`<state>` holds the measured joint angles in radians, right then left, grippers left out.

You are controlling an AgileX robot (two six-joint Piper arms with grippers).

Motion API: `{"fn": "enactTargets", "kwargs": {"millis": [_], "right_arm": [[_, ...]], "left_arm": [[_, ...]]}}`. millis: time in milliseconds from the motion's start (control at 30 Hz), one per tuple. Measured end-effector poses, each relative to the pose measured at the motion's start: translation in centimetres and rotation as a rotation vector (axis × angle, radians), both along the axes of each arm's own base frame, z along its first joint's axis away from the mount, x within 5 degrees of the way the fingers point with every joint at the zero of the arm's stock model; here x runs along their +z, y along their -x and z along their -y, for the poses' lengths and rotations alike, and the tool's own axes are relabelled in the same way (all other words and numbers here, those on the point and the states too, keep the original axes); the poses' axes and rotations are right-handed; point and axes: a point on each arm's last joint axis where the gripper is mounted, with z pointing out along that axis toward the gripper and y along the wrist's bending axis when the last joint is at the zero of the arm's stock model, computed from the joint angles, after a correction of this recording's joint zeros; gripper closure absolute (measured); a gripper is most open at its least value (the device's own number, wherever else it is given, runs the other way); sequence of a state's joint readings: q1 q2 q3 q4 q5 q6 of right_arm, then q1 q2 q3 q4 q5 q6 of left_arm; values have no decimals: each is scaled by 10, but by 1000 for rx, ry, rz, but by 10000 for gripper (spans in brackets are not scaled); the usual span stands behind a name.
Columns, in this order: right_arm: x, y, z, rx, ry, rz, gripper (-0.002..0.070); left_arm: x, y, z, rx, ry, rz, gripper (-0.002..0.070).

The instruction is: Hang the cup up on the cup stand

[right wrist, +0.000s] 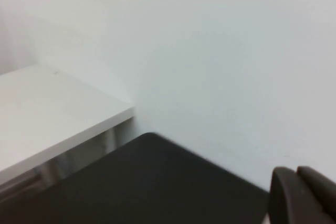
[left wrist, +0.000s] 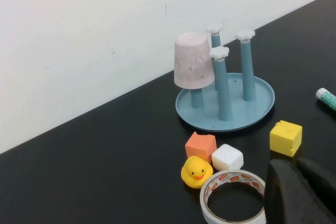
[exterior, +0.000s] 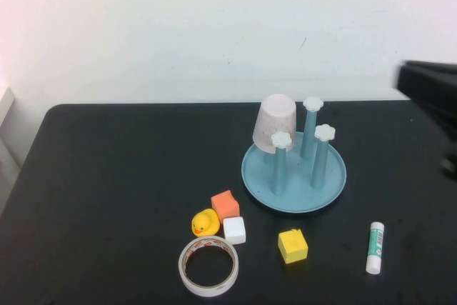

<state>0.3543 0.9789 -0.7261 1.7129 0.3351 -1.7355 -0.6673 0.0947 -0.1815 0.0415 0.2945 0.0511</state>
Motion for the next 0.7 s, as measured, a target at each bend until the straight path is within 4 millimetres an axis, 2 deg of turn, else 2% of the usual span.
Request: {"fn": "enactTargets", "kwargs": {"millis": [233, 433, 600, 700], "right_arm": [[-14, 54, 24, -47, -24, 70, 678], [-26, 92, 38, -47, -70, 141, 678], [-34, 112, 46, -51, -96, 196, 678], [-46, 115, 53, -111, -108, 175, 678]], "left_arm": [[0, 0, 0, 0, 0, 0, 676], [0, 0, 0, 0, 0, 0, 676], [0, 0, 0, 0, 0, 0, 676], [0, 0, 0, 0, 0, 0, 676]]}}
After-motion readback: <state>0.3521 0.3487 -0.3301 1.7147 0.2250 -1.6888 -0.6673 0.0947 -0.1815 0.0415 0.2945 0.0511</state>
